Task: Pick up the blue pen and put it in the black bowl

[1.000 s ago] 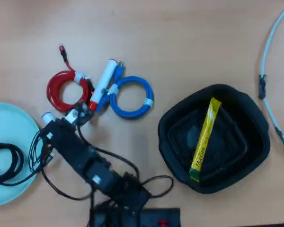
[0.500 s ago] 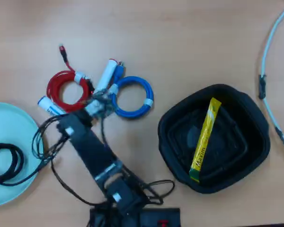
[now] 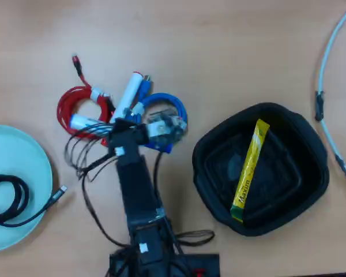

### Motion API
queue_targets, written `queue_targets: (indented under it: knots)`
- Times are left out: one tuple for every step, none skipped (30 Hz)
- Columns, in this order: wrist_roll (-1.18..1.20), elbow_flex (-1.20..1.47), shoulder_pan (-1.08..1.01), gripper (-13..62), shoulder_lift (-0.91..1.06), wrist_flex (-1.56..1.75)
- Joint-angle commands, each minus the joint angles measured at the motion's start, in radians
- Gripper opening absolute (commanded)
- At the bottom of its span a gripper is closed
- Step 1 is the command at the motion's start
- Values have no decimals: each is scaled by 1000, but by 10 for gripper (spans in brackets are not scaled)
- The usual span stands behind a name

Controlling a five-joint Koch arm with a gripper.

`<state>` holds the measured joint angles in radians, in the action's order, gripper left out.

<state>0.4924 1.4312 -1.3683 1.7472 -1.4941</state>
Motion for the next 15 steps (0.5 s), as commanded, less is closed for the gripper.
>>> queue_targets:
  knots:
    - [-86, -75, -86, -72, 54, 14]
    - [-120, -75, -124, -72, 52, 14]
    - [-158, -75, -156, -72, 52, 18]
    - [-202, -77, -186, -72, 52, 18]
    - [-250, -77, -213, -72, 52, 18]
    - [-288, -75, -238, -72, 51, 18]
    - [-319, -74, -262, -72, 51, 18]
    - [-339, -67, -291, -72, 51, 18]
    - [-356, -60, -327, -72, 51, 18]
    - [-364, -54, -365, -72, 51, 20]
    - [-373, -51, -407, -72, 49, 20]
    - [-390, -48, -446, -72, 48, 20]
    - [-413, -40, -486, -72, 48, 23]
    - [-436, -32, -525, -72, 46, 28]
    - [-454, -26, -565, -72, 46, 34]
